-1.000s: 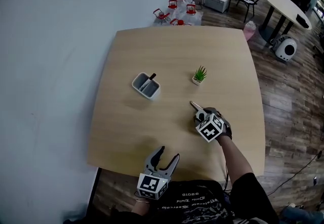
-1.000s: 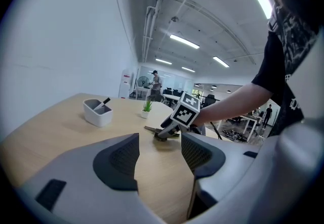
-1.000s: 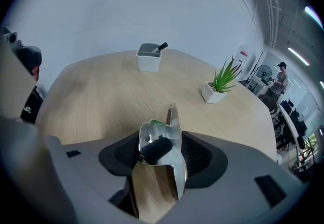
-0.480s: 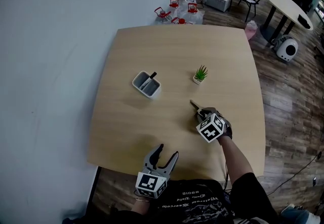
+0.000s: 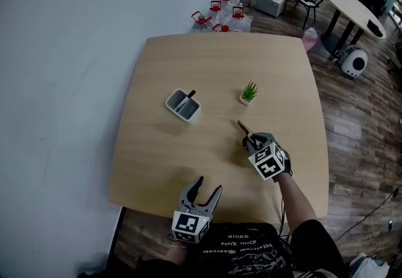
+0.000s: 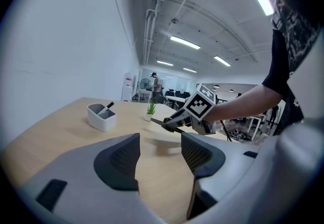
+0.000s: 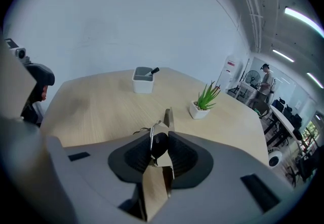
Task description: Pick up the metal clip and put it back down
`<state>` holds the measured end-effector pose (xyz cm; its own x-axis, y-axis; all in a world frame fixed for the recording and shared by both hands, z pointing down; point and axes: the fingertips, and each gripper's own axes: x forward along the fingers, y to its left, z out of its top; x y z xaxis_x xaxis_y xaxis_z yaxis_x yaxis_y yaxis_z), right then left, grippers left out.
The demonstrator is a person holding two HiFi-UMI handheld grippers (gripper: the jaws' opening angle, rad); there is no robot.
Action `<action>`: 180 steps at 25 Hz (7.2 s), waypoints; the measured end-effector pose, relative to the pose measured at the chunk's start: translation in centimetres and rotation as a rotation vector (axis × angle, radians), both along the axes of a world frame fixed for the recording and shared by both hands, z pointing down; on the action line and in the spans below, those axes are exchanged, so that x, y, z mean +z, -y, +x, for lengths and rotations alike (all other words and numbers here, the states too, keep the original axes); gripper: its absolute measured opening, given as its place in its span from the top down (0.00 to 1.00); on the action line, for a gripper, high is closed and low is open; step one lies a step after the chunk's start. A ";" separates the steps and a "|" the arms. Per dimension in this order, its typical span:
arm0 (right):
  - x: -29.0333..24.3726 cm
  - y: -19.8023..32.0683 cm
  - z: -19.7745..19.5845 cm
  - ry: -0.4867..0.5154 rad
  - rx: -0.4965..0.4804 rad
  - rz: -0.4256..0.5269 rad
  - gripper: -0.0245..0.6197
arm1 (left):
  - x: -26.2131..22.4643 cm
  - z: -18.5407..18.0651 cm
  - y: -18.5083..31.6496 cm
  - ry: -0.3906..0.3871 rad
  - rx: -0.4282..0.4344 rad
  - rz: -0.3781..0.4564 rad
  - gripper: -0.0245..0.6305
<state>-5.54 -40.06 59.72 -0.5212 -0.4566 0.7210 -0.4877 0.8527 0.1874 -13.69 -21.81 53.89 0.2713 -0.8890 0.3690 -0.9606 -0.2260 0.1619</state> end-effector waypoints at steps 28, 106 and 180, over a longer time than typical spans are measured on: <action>-11.5 -16.0 8.8 0.378 0.383 0.194 0.82 | -2.4 3.5 -0.2 0.009 0.189 0.102 0.58; -0.8 -12.5 26.4 0.152 0.606 0.068 0.52 | -0.8 9.2 1.4 -0.019 0.297 0.055 0.58; -7.5 -18.5 13.2 0.280 0.428 0.260 0.94 | 0.0 9.1 -2.3 -0.008 0.412 0.071 0.95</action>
<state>7.63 -21.59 52.20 -0.4065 -0.8125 0.4180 -0.8403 0.5120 0.1780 -4.56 -19.56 53.94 0.6118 -0.7288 0.3076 -0.7866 -0.6016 0.1391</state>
